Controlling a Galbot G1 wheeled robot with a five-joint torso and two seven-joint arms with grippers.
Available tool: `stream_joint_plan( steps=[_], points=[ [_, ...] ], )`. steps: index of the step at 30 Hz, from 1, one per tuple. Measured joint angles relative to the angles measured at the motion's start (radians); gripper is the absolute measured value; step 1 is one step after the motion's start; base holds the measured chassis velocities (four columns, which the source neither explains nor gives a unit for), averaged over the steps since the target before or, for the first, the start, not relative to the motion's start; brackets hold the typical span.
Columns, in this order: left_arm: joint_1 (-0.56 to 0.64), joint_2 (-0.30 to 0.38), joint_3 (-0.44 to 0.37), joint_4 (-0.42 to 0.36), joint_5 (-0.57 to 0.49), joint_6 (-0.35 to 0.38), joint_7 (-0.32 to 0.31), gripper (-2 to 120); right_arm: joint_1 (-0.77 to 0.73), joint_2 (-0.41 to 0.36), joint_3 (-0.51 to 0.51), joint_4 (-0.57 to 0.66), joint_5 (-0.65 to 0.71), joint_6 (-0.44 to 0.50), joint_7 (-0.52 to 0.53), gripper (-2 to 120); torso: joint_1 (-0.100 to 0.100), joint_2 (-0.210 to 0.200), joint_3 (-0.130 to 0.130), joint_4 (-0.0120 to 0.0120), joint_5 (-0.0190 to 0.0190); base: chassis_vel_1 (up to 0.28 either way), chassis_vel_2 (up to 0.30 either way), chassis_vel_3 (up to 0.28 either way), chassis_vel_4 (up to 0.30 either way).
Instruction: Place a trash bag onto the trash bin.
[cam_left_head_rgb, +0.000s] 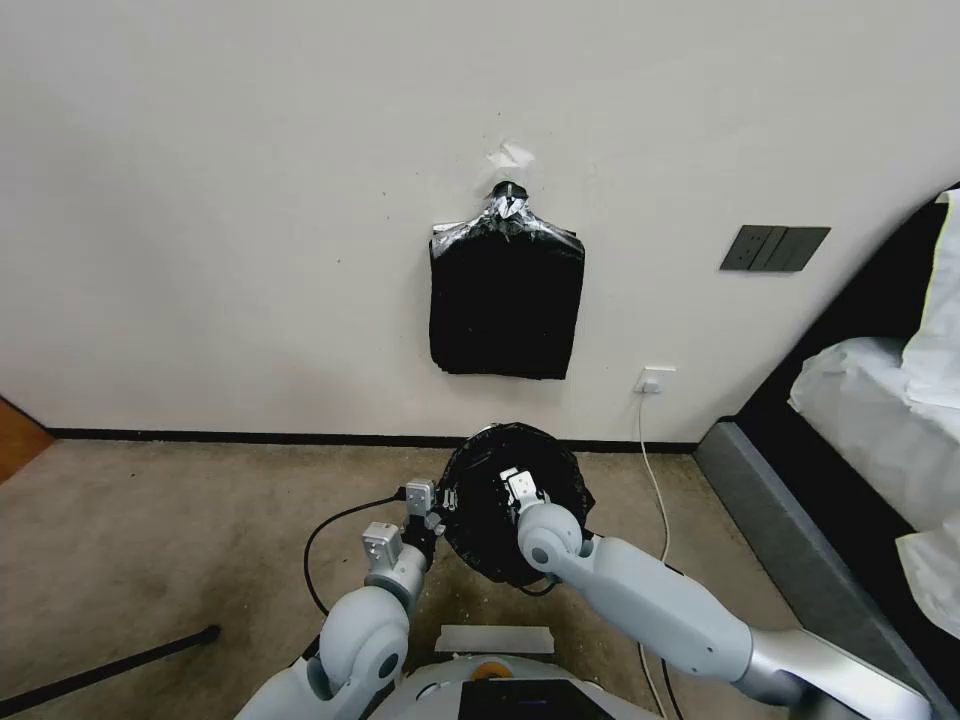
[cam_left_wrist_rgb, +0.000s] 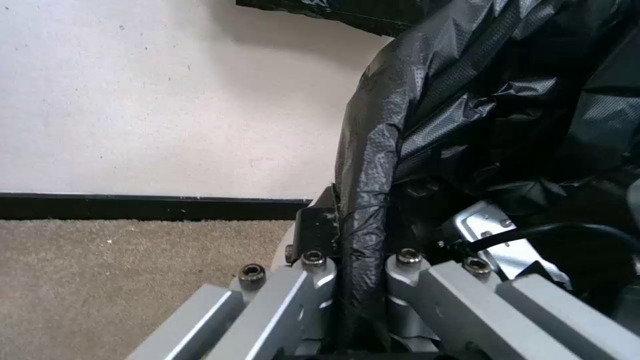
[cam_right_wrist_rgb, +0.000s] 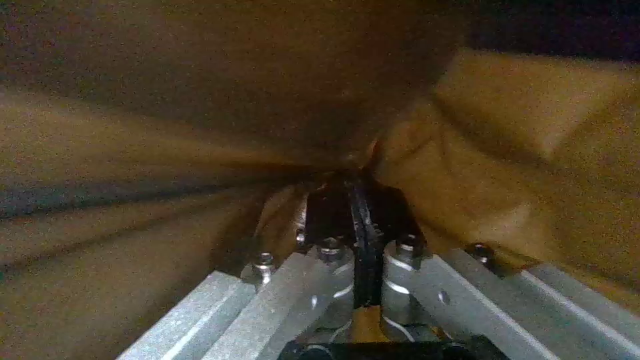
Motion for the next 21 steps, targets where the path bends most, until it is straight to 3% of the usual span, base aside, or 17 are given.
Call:
stream_joint_plan(
  steps=[21],
  points=[
    [0.031,-0.007,-0.008,-0.017,-0.004,0.002,0.0,1,-0.019,0.007,0.002,-0.008,-0.007,0.0,-0.004,0,0.0,0.0,0.0,0.0001,-0.0001,0.0,0.0,0.0,0.0]
  ],
)
